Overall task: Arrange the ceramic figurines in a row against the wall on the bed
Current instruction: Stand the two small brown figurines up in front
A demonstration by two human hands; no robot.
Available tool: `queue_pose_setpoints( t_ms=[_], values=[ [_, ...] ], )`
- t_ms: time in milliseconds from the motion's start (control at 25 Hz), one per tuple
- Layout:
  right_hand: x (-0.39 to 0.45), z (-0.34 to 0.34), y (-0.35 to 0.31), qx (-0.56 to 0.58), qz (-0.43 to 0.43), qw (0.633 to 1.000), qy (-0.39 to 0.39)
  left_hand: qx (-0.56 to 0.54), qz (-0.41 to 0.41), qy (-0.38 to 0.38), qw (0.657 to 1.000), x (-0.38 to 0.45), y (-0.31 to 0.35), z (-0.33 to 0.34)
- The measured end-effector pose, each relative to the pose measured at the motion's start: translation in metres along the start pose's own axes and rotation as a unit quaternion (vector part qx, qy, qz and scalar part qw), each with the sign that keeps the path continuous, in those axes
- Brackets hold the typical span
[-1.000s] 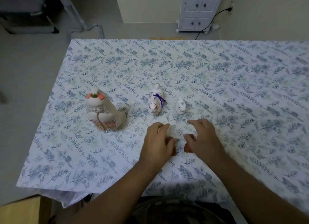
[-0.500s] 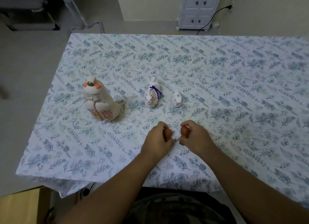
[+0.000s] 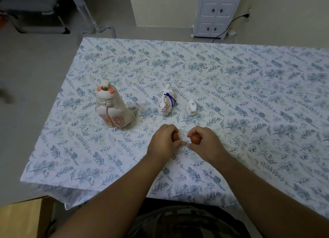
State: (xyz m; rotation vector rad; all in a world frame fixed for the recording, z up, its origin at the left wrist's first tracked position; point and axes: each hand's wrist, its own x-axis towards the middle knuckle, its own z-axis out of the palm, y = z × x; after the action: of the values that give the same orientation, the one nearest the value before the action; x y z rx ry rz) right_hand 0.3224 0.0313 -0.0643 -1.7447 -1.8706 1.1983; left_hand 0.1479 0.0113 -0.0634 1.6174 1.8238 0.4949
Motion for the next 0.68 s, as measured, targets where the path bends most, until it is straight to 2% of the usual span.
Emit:
queue_pose_setpoints(
  t_ms=[160,280,520,680],
  values=[
    [-0.003,0.003,0.002,0.002,0.036,0.998,0.045,-0.026,-0.001,-0.024,0.999,-0.004,-0.008,0.004],
    [-0.007,0.001,0.003,0.002,0.034,0.999,0.036,-0.013,0.026,-0.026,0.999,-0.009,-0.013,0.008],
    [-0.012,-0.001,0.002,-0.037,-0.048,0.997,0.037,-0.026,0.028,-0.031,0.999,-0.014,-0.017,0.01],
    [-0.014,0.002,0.004,-0.046,-0.047,0.998,0.021,-0.027,0.021,-0.031,0.999,-0.014,-0.018,0.011]
  ],
)
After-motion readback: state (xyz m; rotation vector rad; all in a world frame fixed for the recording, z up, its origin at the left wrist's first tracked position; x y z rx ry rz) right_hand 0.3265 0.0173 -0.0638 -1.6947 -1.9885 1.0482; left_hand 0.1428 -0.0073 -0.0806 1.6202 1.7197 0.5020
